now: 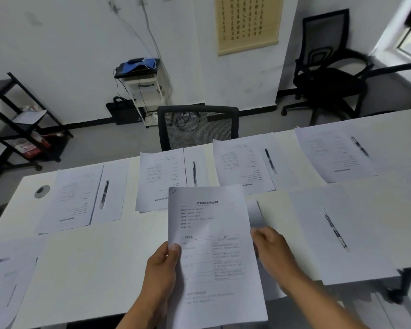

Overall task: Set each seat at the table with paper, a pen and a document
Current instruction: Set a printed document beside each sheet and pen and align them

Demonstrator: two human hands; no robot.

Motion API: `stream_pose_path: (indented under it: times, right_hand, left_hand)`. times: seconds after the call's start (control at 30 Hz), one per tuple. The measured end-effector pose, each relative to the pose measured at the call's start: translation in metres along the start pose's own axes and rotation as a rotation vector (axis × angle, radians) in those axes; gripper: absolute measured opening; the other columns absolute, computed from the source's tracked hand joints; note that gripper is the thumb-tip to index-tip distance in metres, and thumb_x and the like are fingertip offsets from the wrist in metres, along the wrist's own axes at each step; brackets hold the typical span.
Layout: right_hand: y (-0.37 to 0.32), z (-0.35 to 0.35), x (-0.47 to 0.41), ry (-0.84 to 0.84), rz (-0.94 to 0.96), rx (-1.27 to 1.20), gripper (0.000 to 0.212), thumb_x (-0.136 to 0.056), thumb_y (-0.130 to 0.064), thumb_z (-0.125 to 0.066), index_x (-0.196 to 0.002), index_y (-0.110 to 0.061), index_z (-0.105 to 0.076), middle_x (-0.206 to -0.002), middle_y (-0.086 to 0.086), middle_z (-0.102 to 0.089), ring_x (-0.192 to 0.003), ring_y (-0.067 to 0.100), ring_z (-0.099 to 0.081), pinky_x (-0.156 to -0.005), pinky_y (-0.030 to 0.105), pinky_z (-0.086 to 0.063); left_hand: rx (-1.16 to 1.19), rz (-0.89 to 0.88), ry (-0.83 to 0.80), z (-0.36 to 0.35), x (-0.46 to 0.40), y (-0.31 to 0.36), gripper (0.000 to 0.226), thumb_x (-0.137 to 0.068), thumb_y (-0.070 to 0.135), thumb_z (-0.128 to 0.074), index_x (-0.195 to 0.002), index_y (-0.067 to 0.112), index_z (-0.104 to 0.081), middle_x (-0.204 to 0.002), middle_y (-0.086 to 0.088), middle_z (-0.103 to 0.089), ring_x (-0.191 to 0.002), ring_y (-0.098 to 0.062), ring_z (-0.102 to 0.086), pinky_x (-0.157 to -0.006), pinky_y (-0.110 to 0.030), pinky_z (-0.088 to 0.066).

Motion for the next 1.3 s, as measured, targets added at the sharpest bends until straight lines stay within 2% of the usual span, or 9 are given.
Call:
stream_pose_path:
  times: [0.07, 0.13, 0.37, 0.67, 0.83, 0.93, 1.03, 1.13, 1.3]
  right_hand:
    - [-0.009, 0.006, 0.006, 0.007, 0.029, 0.008, 0.044, -0.103, -0.04, -0.062, -0.072, -0.018, -0.04, -0.057, -0.008, -0.039, -0.056, 0.011, -0.035, -0.058, 0.03, -0.032]
    - [-0.015, 0.015, 0.011, 0.026, 0.061, 0.009, 0.044, -0.101, -0.032, -0.066, -0.072, -0.021, -0.035, -0.056, -0.014, -0.032, -0.055, 0.009, -0.028, -0.055, 0.03, -0.025]
    - [-0.031, 0.061, 0.026, 0.086, 0.135, -0.019, 0.044, -0.097, -0.033, -0.071, -0.071, -0.023, -0.037, -0.057, -0.015, -0.033, -0.059, 0.012, -0.03, -0.061, 0.033, -0.026]
    - [-0.041, 0.124, 0.047, 0.164, 0.191, -0.027, 0.044, -0.102, -0.028, -0.065, -0.075, -0.021, -0.031, -0.064, -0.008, -0.028, -0.061, 0.013, -0.025, -0.063, 0.033, -0.024]
    - [-0.05, 0.144, 0.055, 0.233, 0.207, 0.047, 0.039, -0.104, -0.033, -0.059, -0.077, -0.02, -0.034, -0.07, -0.001, -0.035, -0.062, 0.012, -0.029, -0.058, 0.031, -0.023]
    - [-0.053, 0.145, 0.055, 0.246, 0.2, 0.044, 0.04, -0.105, -0.031, -0.06, -0.076, -0.019, -0.035, -0.068, -0.004, -0.036, -0.061, 0.012, -0.03, -0.061, 0.033, -0.025]
    - [-0.061, 0.146, 0.057, 0.262, 0.19, 0.087, 0.042, -0.106, -0.031, -0.06, -0.075, -0.018, -0.036, -0.063, -0.009, -0.038, -0.057, 0.009, -0.03, -0.057, 0.03, -0.025]
    - [-0.067, 0.153, 0.06, 0.289, 0.165, 0.123, 0.042, -0.108, -0.03, -0.058, -0.07, -0.021, -0.039, -0.051, -0.017, -0.046, -0.053, 0.006, -0.034, -0.056, 0.028, -0.03]
    - [-0.061, 0.178, 0.06, 0.351, 0.13, 0.122, 0.039, -0.108, -0.026, -0.058, -0.072, -0.016, -0.05, -0.055, -0.02, -0.058, -0.053, 0.003, -0.046, -0.058, 0.029, -0.039]
  left_hand:
    - [0.002, -0.017, -0.012, -0.008, 0.005, 0.01, 0.029, -0.116, 0.025, -0.052, -0.114, 0.013, -0.078, -0.106, -0.009, -0.085, -0.1, -0.034, -0.082, -0.1, -0.055, -0.062]
    - [0.0, -0.04, -0.017, -0.018, 0.012, 0.021, 0.029, -0.116, 0.025, -0.052, -0.112, 0.013, -0.079, -0.104, -0.008, -0.085, -0.1, -0.034, -0.082, -0.097, -0.05, -0.063]
    - [-0.04, -0.155, -0.007, -0.052, 0.038, 0.057, 0.028, -0.114, 0.024, -0.056, -0.105, 0.015, -0.08, -0.092, 0.001, -0.086, -0.091, -0.024, -0.08, -0.073, -0.032, -0.057]
    - [-0.041, -0.321, -0.035, -0.097, 0.055, 0.08, 0.019, -0.109, 0.019, -0.066, -0.102, 0.017, -0.083, -0.091, 0.003, -0.086, -0.091, -0.019, -0.08, -0.078, -0.031, -0.057]
    - [-0.109, -0.388, -0.058, -0.108, 0.049, 0.095, 0.021, -0.109, 0.021, -0.065, -0.096, 0.017, -0.081, -0.08, 0.012, -0.082, -0.08, -0.008, -0.073, -0.071, -0.023, -0.051]
    - [-0.114, -0.4, -0.066, -0.109, 0.04, 0.099, 0.026, -0.11, 0.019, -0.064, -0.089, 0.015, -0.079, -0.07, 0.012, -0.078, -0.075, -0.011, -0.065, -0.07, -0.026, -0.048]
    - [-0.096, -0.38, -0.093, -0.11, 0.03, 0.097, 0.036, -0.11, 0.019, -0.062, -0.077, 0.015, -0.074, -0.062, 0.01, -0.07, -0.071, -0.014, -0.058, -0.068, -0.03, -0.041]
    - [-0.031, -0.357, -0.124, -0.116, 0.022, 0.093, 0.036, -0.111, 0.023, -0.062, -0.08, 0.012, -0.075, -0.069, 0.006, -0.07, -0.075, -0.018, -0.058, -0.07, -0.032, -0.04]
    - [0.032, -0.318, -0.212, -0.144, 0.017, 0.089, 0.033, -0.11, 0.026, -0.064, -0.081, 0.02, -0.08, -0.073, 0.005, -0.076, -0.079, -0.019, -0.062, -0.077, -0.033, -0.043]
Point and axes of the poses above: each hand's wrist, its own x-axis away from the middle knuckle, its own z-axis out of the back of the hand, y = z × x, the point moved 5 cm from there along -x, towards the middle knuckle
